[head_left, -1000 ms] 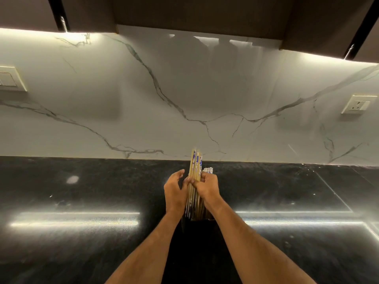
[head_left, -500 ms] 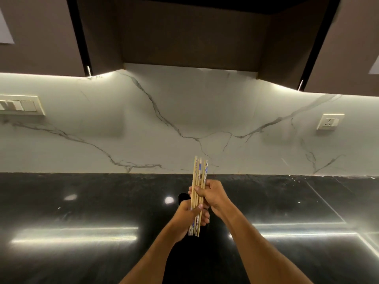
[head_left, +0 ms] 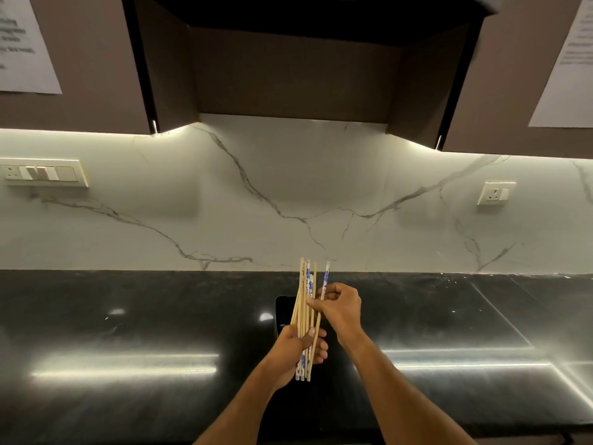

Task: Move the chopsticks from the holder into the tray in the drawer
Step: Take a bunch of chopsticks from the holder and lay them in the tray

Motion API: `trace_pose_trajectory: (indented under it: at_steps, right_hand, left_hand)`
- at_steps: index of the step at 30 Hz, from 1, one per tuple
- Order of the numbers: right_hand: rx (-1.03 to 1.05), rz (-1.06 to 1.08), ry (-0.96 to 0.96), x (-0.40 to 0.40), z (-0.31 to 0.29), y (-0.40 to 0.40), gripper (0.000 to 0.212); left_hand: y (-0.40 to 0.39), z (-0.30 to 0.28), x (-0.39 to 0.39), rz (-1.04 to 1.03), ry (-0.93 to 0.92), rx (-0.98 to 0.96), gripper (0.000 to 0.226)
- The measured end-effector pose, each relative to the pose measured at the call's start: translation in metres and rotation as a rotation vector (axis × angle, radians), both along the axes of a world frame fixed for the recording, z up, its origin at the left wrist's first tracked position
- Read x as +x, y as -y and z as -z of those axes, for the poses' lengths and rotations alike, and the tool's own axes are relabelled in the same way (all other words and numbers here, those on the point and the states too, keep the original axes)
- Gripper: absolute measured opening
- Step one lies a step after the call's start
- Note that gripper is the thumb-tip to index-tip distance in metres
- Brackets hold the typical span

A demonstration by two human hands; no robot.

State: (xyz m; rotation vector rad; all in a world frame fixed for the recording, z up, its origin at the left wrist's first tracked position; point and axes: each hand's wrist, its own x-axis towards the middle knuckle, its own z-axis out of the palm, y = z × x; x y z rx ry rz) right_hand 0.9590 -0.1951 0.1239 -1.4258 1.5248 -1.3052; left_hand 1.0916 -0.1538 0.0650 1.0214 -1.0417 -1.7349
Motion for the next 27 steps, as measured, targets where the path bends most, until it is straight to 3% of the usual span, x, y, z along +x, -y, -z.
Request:
trace_pose_trajectory:
  at_steps: [8,13,27]
  right_hand:
    - [0.072,-0.085,0.096,-0.008,-0.002,-0.006,0.011]
    - [0.190,-0.170,0.300,-0.016,-0.003,-0.006,0.007]
    - [0.268,-0.214,0.501,-0.022,-0.014,0.008,0.020]
  left_hand:
    - [-0.006,0.003,-0.005,0.013,-0.016,0.026,0.034]
    - [-0.007,0.004,-0.003,0.046,-0.061,0.037,0.034]
    - [-0.016,0.018,0.002,0.234,-0.071,0.077,0.024]
